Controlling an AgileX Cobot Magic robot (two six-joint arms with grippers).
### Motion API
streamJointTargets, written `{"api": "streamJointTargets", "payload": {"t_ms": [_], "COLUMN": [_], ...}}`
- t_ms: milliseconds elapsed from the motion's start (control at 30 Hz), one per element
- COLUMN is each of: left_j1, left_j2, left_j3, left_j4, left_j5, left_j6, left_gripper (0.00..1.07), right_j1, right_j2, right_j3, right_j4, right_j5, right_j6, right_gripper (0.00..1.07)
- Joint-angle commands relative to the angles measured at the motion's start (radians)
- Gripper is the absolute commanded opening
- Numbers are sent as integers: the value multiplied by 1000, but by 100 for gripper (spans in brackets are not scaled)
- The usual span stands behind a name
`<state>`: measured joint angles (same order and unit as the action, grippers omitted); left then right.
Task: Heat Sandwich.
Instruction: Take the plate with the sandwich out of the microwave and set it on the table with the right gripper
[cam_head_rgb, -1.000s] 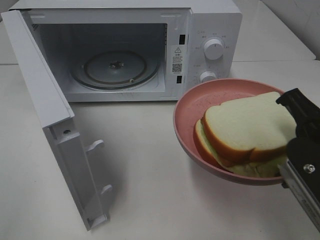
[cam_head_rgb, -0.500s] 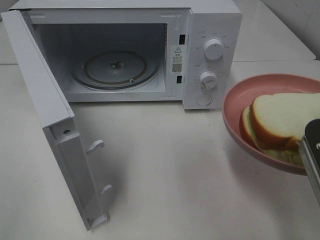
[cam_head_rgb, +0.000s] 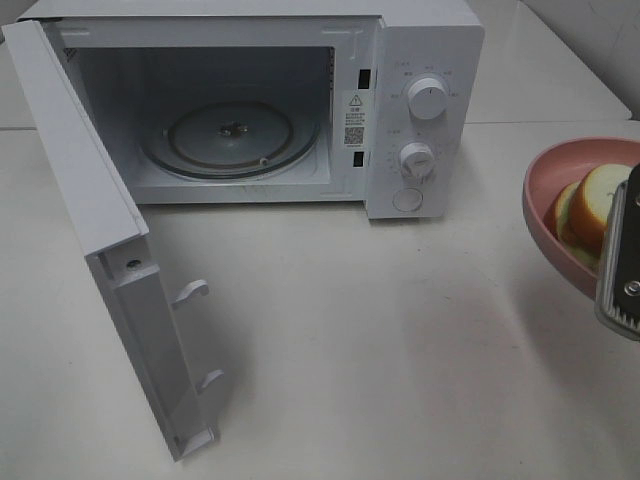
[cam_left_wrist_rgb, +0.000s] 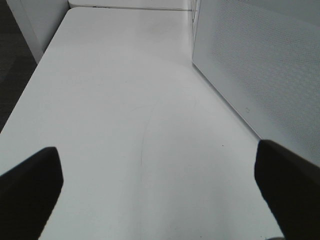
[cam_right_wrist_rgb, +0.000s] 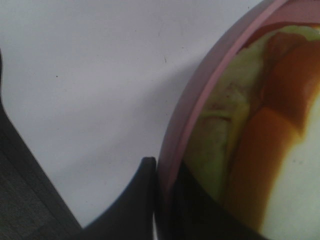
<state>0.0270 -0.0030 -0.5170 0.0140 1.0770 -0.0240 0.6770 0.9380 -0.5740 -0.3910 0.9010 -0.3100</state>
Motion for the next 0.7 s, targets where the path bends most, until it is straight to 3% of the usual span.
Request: {"api": "streamJointTargets", "payload": {"t_ms": [33, 333, 433, 700], "left_j1": [3, 3, 3, 3], "left_j2": [-9, -9, -9, -9], "left_j3": [0, 0, 0, 0], "left_j4": [-5, -5, -5, -5], "left_j5": [-10, -10, -10, -10], "left_j6": [3, 3, 3, 3], "left_gripper": [100, 100, 100, 100], "right_j1": [2, 2, 2, -1], "right_j2": [-2, 114, 192, 335], "right_j3": [-1, -1, -2, -3], "right_j4": [-27, -53, -151, -264], "right_j5": [-3, 17, -18, -74], "right_j6": [51, 118, 250, 496], "right_gripper": [0, 0, 0, 0]}}
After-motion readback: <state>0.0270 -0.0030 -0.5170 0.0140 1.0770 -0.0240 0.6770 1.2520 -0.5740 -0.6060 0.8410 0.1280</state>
